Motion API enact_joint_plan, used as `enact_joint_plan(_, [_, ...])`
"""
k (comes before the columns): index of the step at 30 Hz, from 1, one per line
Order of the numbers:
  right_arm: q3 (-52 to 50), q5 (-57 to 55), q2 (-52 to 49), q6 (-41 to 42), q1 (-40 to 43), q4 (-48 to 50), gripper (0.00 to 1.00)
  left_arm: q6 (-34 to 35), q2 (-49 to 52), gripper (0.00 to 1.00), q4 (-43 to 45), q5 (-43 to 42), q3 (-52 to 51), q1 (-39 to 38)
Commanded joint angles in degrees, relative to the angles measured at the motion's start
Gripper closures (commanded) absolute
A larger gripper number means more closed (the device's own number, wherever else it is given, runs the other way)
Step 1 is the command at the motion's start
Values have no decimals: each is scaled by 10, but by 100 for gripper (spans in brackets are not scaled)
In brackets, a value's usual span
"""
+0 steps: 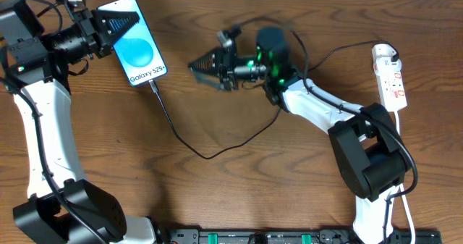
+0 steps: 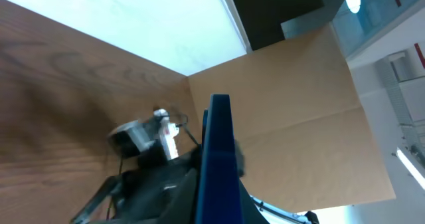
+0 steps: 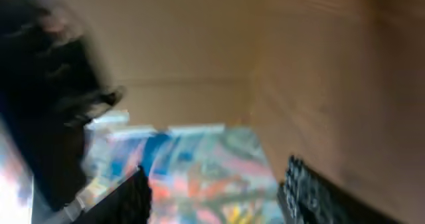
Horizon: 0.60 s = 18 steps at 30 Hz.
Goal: Plug charger to phone and switch on socket
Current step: 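Push the plug up into the port, open right gripper, withdraw, then lower the phone with the left gripper toward the table center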
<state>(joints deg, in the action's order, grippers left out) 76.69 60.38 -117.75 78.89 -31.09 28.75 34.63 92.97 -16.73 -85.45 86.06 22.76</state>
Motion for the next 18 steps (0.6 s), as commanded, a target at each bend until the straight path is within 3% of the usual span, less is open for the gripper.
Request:
enact_joint_plan(1, [2,-23,0,-142,-2,-105,40,-1,-9,93,0,-26,3,1])
enact_joint_plan(5, [2,-86,1,-214,1,-253,42,-2,-9,93,0,-26,3,1])
enact_joint_plan(11, [2,-182,22,-266,20,-398,46,-4,-9,93,-10,-19,3,-4])
enact_joint_plan(18, [2,-362,97,-311,51,-572,40,-16,-9,93,-13,9,-23,-36])
